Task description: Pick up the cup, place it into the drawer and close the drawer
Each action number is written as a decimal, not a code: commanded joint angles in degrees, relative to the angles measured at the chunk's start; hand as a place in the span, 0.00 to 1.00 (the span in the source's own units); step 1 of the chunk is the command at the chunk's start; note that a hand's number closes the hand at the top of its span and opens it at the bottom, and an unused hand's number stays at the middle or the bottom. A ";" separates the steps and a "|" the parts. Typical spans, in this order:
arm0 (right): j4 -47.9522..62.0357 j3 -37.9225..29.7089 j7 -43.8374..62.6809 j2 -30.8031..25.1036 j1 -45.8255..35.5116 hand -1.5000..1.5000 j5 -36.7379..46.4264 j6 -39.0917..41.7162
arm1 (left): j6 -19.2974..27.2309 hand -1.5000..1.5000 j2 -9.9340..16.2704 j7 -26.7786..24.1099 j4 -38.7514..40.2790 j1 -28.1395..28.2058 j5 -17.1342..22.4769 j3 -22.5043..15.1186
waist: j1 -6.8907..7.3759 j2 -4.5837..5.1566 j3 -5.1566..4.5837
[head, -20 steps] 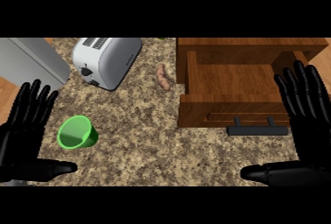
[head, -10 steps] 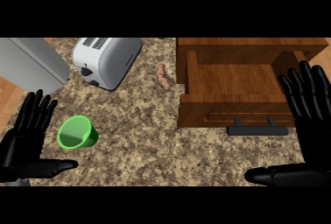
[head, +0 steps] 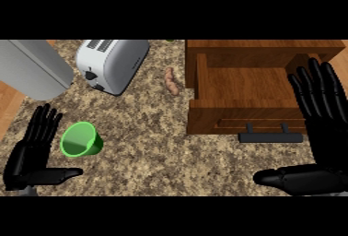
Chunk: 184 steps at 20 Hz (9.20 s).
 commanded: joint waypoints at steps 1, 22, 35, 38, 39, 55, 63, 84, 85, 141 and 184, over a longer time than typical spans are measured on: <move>-0.28 -1.34 -2.60 -0.14 2.19 0.00 -1.74 1.64 | -0.23 0.00 0.44 -4.12 6.55 -1.27 -2.26 0.00 | -0.07 0.00 0.01; -1.84 0.72 2.39 0.10 0.47 0.00 -0.33 0.94 | -0.64 0.00 5.81 -22.05 40.11 -14.33 -5.01 2.32 | -0.21 0.04 -0.01; 0.66 -0.08 -0.84 0.83 0.84 0.00 -0.65 1.58 | -3.06 0.00 7.03 -35.99 56.47 -19.16 -8.01 0.78 | -0.33 0.11 -0.04; -0.83 -0.39 1.10 0.30 -0.28 0.00 -2.06 1.79 | -2.60 0.00 5.51 -36.66 58.72 -21.56 -7.37 1.17 | -0.44 0.15 -0.06; -5.19 -0.50 4.88 -0.32 0.32 0.00 -2.25 0.89 | -4.41 0.00 8.50 -33.56 60.42 -24.32 -6.87 1.86 | -0.63 0.14 -0.07; -0.88 -0.75 3.40 -0.06 -2.57 0.00 -1.53 0.73 | -13.33 0.00 6.06 -34.35 64.26 -27.19 -3.61 2.22 | -0.83 0.46 -0.17; 0.44 -2.70 0.22 -0.90 -0.19 0.00 -2.60 2.73 | -13.70 1.00 2.93 -39.17 59.30 -24.97 -3.75 0.31 | -0.43 0.26 -0.08; -3.26 -2.77 3.98 -1.40 1.61 0.00 -3.08 2.19 | -0.45 1.00 -3.38 -35.76 35.83 -21.22 -1.65 -3.67 | 0.33 -0.25 0.07; -2.58 -2.49 3.49 -0.57 -0.35 0.00 -2.06 0.83 | -0.58 1.00 -4.12 -32.52 31.21 -19.62 -0.97 -4.79 | 0.75 -0.34 0.09; 0.23 -2.39 -1.83 -0.46 2.79 0.00 -2.00 4.47 | 37.25 1.00 -9.81 -1.95 52.41 -74.01 15.23 -29.66 | -2.68 0.64 0.05; -3.16 -5.88 0.21 -10.52 4.82 1.00 -8.35 17.04 | 41.70 0.00 -3.55 -6.55 36.98 -65.35 34.68 -41.16 | 1.33 -0.73 -0.03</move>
